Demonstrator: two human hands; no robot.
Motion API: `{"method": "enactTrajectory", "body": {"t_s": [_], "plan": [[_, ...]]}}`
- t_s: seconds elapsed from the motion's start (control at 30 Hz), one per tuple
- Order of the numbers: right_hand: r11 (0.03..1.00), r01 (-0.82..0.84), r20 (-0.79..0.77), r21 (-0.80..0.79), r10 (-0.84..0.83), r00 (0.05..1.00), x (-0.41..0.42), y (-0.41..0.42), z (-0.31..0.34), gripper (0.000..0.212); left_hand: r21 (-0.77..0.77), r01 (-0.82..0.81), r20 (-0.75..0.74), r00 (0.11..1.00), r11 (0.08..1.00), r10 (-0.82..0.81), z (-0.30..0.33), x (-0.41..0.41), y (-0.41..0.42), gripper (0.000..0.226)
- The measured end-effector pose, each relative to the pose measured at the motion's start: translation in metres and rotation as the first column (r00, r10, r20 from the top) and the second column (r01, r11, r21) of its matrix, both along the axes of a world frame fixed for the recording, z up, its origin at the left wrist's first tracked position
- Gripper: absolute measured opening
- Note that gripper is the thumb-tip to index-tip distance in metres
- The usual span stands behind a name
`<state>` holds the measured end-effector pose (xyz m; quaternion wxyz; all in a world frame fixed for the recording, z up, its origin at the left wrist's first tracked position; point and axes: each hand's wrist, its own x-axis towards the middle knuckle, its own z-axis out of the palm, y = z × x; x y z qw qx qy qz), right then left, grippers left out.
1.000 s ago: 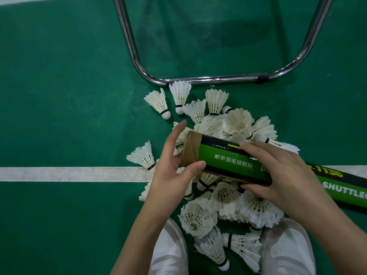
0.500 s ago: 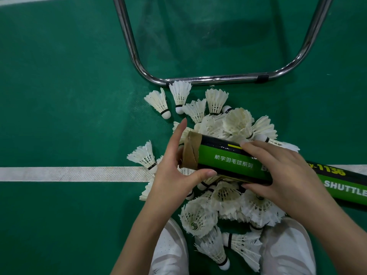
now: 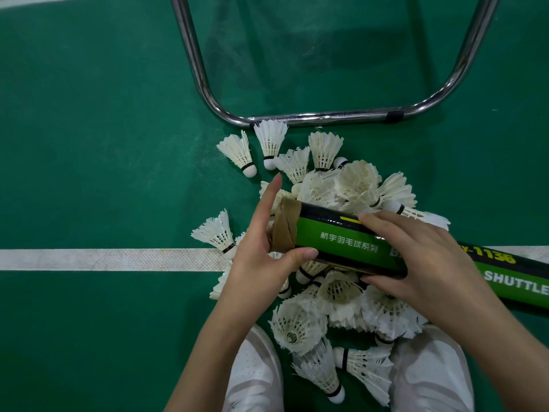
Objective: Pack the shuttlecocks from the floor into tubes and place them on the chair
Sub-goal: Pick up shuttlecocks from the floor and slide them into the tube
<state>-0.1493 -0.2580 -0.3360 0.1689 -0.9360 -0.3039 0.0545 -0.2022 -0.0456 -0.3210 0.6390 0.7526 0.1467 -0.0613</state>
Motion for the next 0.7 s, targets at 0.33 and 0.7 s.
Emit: {"method": "enactTrajectory", "body": {"t_s": [0.33, 0.7], "plan": [[1.000, -0.017, 0.005, 0.004, 0.017, 1.000, 0.000, 0.000, 0.002, 0.094, -0.029, 0.036, 0.016, 0.999, 0.999, -0.035, -0.003, -0.001, 0.001, 0.087], [1.000, 0.020, 0.009, 0.002, -0.020, 1.000, 0.001, -0.003, 0.002, 0.090, 0.138, -0.023, -0.042, 0.999, 0.990, 0.029, -0.003, -0.006, 0.023, 0.067]]}}
